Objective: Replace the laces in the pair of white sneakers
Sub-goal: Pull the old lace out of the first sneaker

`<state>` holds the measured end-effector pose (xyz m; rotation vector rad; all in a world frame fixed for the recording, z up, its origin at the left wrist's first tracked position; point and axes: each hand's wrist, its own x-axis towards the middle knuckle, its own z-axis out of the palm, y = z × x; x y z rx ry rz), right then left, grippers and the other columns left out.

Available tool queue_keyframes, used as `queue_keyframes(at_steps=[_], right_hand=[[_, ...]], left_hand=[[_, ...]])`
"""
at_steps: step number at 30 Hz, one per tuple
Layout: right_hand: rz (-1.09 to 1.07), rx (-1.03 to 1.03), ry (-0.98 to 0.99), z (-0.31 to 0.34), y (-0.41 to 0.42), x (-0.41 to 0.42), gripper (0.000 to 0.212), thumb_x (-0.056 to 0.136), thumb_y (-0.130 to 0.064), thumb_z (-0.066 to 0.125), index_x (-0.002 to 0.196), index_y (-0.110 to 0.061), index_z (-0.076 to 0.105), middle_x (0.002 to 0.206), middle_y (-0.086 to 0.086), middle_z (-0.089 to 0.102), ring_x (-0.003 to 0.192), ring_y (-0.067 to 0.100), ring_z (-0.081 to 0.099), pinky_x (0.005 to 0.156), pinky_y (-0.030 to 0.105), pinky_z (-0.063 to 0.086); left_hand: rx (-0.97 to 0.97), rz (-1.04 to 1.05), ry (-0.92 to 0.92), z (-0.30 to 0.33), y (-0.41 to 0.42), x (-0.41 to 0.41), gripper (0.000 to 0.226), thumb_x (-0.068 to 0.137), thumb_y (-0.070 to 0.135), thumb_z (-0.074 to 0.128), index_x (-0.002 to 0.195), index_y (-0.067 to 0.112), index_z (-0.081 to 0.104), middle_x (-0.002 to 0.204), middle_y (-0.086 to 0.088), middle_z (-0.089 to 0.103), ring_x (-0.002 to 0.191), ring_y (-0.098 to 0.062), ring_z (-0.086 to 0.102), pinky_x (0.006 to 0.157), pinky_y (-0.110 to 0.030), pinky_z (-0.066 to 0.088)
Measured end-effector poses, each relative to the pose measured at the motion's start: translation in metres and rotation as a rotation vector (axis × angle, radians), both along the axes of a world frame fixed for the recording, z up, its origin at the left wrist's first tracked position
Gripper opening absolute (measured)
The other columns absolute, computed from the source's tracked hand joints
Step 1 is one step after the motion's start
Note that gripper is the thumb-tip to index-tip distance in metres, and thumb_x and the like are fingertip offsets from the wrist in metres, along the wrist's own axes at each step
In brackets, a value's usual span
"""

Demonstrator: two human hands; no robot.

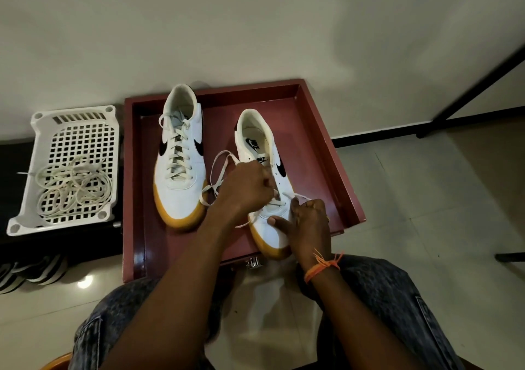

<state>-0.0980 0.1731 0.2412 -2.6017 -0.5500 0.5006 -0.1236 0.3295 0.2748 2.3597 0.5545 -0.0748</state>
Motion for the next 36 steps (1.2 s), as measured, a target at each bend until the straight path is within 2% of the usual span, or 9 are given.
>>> queue_keyframes(at_steps=[4,8,12,15,18,22,30,33,36], right_hand=[[-0.015,0.016,0.010,0.001,0.000,0.000,0.062,0.077,-0.057,0.071,0.114,-0.008,0.062,0.102,0.002,0.039,0.100,0.023,0.052,0.087,0.034,0.049],[-0.014,0.007,0.010,0.002,0.000,-0.001,0.063,0.078,-0.057,0.070,0.114,-0.007,0.061,0.101,0.001,0.036,0.102,0.025,0.052,0.090,0.036,0.050],[-0.023,0.003,0.023,0.001,0.000,0.000,0.059,0.076,-0.058,0.071,0.107,-0.009,0.062,0.102,0.002,0.039,0.101,0.024,0.052,0.088,0.036,0.052],[-0.039,0.030,-0.011,0.002,0.001,0.000,0.054,0.072,-0.057,0.075,0.101,-0.014,0.061,0.106,0.003,0.046,0.103,0.023,0.053,0.085,0.033,0.052],[-0.063,0.096,-0.057,0.005,0.005,-0.002,0.063,0.072,-0.045,0.081,0.123,-0.016,0.060,0.121,0.005,0.048,0.112,0.022,0.049,0.081,0.026,0.044],[-0.089,0.196,-0.030,0.004,0.008,-0.007,0.072,0.075,-0.032,0.082,0.139,-0.017,0.054,0.122,0.004,0.052,0.114,0.023,0.049,0.091,0.033,0.048],[-0.058,0.209,0.024,0.002,0.008,-0.003,0.050,0.081,-0.036,0.077,0.126,-0.016,0.065,0.118,0.004,0.049,0.107,0.024,0.052,0.085,0.039,0.053],[-0.047,0.180,0.046,0.002,0.006,0.000,0.054,0.079,-0.037,0.079,0.126,-0.016,0.064,0.121,0.004,0.047,0.109,0.023,0.051,0.085,0.037,0.052],[-0.047,0.162,0.042,0.004,0.006,0.003,0.051,0.077,-0.036,0.081,0.122,-0.015,0.066,0.120,0.002,0.048,0.109,0.022,0.050,0.081,0.033,0.050]], left_hand=[[-0.030,0.170,-0.029,0.024,0.025,-0.007,0.026,0.069,0.019,0.071,0.059,-0.004,0.064,0.057,-0.013,0.059,0.051,-0.024,0.056,0.051,-0.037,0.047],[-0.037,0.357,0.033,0.030,0.047,-0.020,0.030,0.064,0.016,0.075,0.059,-0.008,0.057,0.050,-0.009,0.047,0.047,-0.018,0.044,0.048,-0.028,0.033],[0.057,0.268,0.107,0.016,0.039,-0.016,0.025,0.063,0.022,0.075,0.058,0.005,0.057,0.054,-0.002,0.054,0.057,-0.023,0.058,0.051,-0.026,0.039],[0.022,0.171,0.036,0.016,0.031,-0.012,0.027,0.066,0.027,0.080,0.078,0.017,0.058,0.072,0.006,0.057,0.071,-0.018,0.059,0.060,-0.031,0.046],[-0.003,0.065,-0.007,0.017,0.022,-0.009,0.026,0.075,0.027,0.078,0.093,0.023,0.059,0.089,0.008,0.061,0.076,-0.015,0.059,0.070,-0.036,0.052],[0.150,-0.058,0.062,0.007,0.005,-0.008,0.018,0.080,0.024,0.073,0.097,0.024,0.067,0.103,0.002,0.065,0.094,-0.018,0.061,0.072,-0.034,0.049],[0.298,-0.025,0.072,-0.005,-0.015,-0.006,0.012,0.087,0.021,0.059,0.094,0.016,0.067,0.092,-0.005,0.068,0.085,-0.026,0.067,0.062,-0.034,0.049],[0.303,-0.066,0.098,0.002,-0.012,-0.007,0.015,0.090,0.024,0.063,0.083,0.013,0.055,0.088,-0.006,0.064,0.085,-0.027,0.064,0.063,-0.035,0.042],[0.281,-0.082,0.101,0.013,-0.004,-0.007,0.021,0.085,0.032,0.073,0.088,0.012,0.067,0.090,-0.004,0.068,0.087,-0.026,0.066,0.070,-0.038,0.052]])
